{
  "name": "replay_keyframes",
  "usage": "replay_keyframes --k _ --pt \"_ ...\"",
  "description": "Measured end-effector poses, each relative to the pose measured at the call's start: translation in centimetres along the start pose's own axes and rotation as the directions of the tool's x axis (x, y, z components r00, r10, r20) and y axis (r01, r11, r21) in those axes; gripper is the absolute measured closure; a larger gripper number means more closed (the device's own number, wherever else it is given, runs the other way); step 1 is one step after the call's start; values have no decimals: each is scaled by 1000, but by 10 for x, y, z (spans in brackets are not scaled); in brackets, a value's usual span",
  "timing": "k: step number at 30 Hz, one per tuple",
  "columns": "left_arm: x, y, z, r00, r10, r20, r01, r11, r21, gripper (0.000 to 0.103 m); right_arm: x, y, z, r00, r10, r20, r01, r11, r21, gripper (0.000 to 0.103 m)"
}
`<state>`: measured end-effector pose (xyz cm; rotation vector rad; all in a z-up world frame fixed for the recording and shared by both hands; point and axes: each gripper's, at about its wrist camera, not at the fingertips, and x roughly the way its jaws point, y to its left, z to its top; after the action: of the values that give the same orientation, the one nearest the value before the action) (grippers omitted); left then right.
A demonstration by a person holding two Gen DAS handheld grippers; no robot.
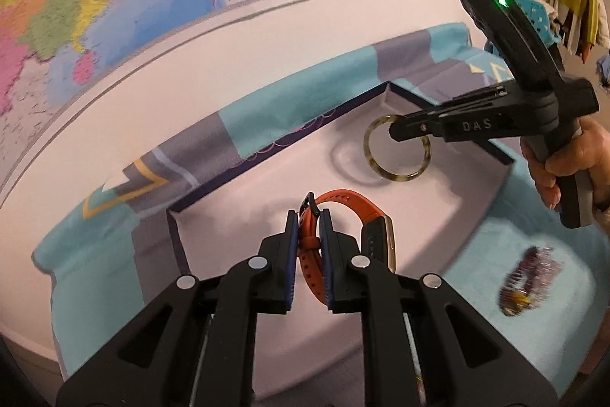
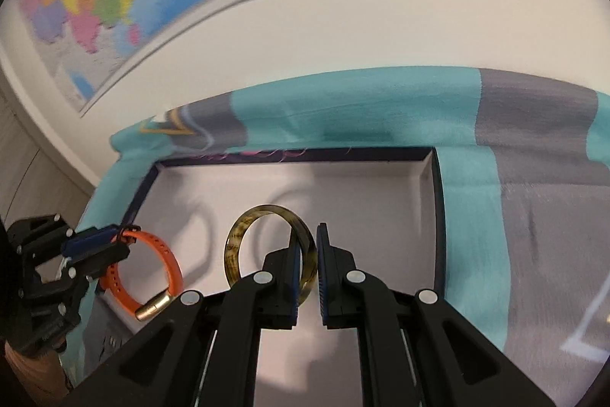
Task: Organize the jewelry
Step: 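Carry both items into the box and open both tools to release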
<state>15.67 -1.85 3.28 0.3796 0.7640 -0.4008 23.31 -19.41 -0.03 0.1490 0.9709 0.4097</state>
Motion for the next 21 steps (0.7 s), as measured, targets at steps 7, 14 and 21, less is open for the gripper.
replay_keyframes --k 7,14,21 --pt "39 11 12 999 7 -42 -5 999 39 91 23 -4 17 999 -36 -35 37 999 24 96" --pt "65 22 24 997 62 -49 -60 997 41 90 18 -3 15 998 -64 -22 64 998 26 85" --pt "39 28 15 999 44 18 -43 999 -32 74 2 -4 0 1000 -16 -10 16 1000 9 71"
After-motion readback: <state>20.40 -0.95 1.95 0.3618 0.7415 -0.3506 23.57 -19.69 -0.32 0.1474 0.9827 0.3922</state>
